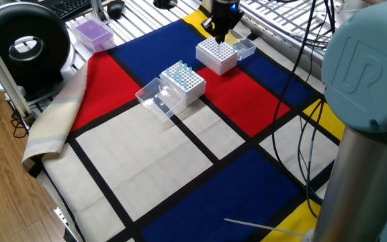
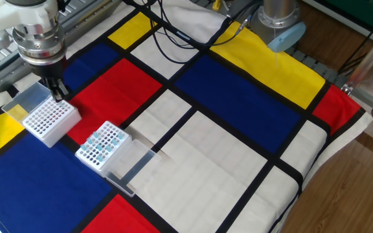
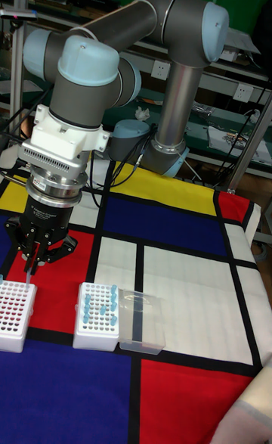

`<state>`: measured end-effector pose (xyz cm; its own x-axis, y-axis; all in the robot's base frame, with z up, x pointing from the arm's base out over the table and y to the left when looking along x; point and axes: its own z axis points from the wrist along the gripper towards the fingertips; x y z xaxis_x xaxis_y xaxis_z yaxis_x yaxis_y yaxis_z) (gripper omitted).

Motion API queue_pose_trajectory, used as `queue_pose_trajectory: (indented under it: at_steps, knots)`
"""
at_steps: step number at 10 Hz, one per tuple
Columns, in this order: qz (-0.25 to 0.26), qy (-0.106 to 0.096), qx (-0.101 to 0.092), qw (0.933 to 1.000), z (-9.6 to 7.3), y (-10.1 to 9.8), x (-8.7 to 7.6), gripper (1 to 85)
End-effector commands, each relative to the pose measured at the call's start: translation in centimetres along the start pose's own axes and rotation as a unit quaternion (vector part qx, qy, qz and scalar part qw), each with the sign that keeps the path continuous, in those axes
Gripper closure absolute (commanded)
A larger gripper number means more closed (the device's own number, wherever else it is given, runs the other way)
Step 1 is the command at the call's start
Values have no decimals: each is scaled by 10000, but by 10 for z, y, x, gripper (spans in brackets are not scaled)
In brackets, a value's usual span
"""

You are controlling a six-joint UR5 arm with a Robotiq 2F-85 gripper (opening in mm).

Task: Transfer all medium pipette tips from one holder to another

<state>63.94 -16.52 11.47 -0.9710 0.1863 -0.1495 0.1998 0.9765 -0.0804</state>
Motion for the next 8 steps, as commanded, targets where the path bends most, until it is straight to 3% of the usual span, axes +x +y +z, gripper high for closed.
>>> queue_pose_trajectory:
  at_steps: [1, 8]
  knots:
    - [4, -50, -70, 10000, 4, -3, 0, 827]
    - [27, -50, -70, 10000, 1, -1, 3, 827]
